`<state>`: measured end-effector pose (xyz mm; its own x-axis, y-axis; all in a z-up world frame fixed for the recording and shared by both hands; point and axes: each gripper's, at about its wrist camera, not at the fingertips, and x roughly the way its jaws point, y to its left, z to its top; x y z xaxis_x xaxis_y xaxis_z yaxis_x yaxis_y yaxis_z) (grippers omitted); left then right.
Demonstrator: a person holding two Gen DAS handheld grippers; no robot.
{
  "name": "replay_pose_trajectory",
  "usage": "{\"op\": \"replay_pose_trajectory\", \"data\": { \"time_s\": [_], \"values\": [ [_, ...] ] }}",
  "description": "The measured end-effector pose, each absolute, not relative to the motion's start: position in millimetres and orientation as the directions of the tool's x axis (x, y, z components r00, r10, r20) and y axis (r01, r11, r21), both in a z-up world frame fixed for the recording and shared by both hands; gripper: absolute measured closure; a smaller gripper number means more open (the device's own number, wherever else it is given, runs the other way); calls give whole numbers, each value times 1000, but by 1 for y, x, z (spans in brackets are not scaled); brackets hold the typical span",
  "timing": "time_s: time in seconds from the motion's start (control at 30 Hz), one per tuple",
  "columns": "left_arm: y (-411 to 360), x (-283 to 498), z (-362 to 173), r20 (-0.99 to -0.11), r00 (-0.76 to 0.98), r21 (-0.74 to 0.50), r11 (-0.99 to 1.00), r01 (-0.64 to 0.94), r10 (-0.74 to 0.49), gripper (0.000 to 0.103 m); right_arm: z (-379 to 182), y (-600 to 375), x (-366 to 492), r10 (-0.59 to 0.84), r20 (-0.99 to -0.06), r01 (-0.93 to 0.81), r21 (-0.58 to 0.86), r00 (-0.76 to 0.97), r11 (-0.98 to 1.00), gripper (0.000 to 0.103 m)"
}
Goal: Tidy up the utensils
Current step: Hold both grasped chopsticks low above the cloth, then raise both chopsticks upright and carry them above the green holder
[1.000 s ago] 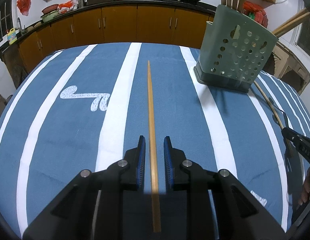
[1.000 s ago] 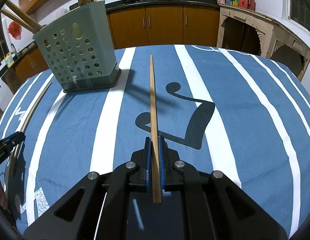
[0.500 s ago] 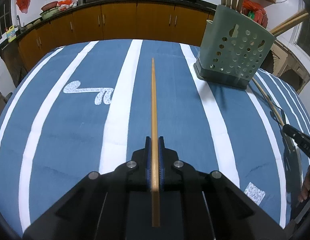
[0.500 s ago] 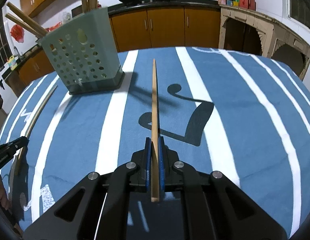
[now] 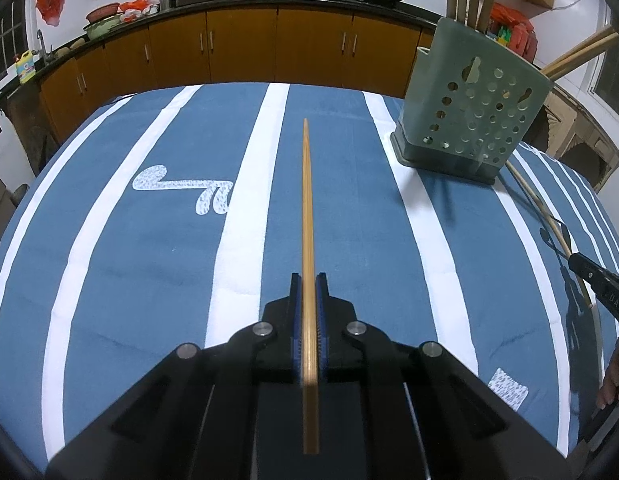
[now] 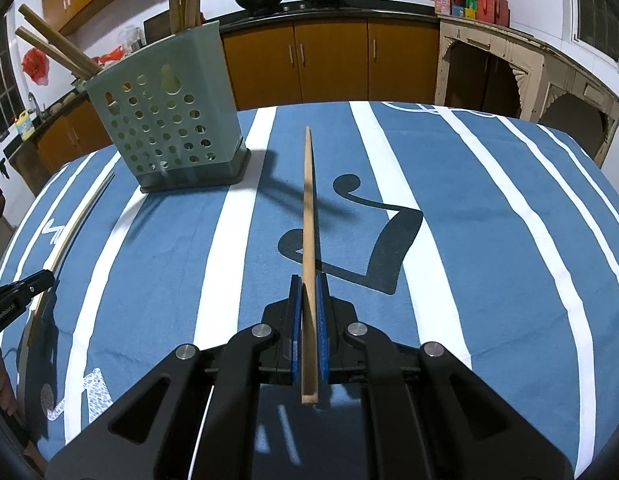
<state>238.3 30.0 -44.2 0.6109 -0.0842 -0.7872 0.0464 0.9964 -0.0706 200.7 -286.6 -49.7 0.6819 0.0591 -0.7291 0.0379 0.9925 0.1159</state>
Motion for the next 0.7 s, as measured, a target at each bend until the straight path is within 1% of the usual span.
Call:
{"op": "replay_pose_trajectory", "data": {
  "time_s": [0.2,0.53,0.7],
  "values": [
    [30,237,-38,-778,622,-74,996,49,-88,95,-44,-289,200,61,-718,38,121,693,992,95],
    [39,227,14,-685,719,-103,993,60,-115,95,8,-300,190,60,-605,37,147,794,988,95],
    [38,225,28,-670,732,-95,993,75,-119,95,19,-302,188,62,-577,34,153,814,988,95]
  ]
}}
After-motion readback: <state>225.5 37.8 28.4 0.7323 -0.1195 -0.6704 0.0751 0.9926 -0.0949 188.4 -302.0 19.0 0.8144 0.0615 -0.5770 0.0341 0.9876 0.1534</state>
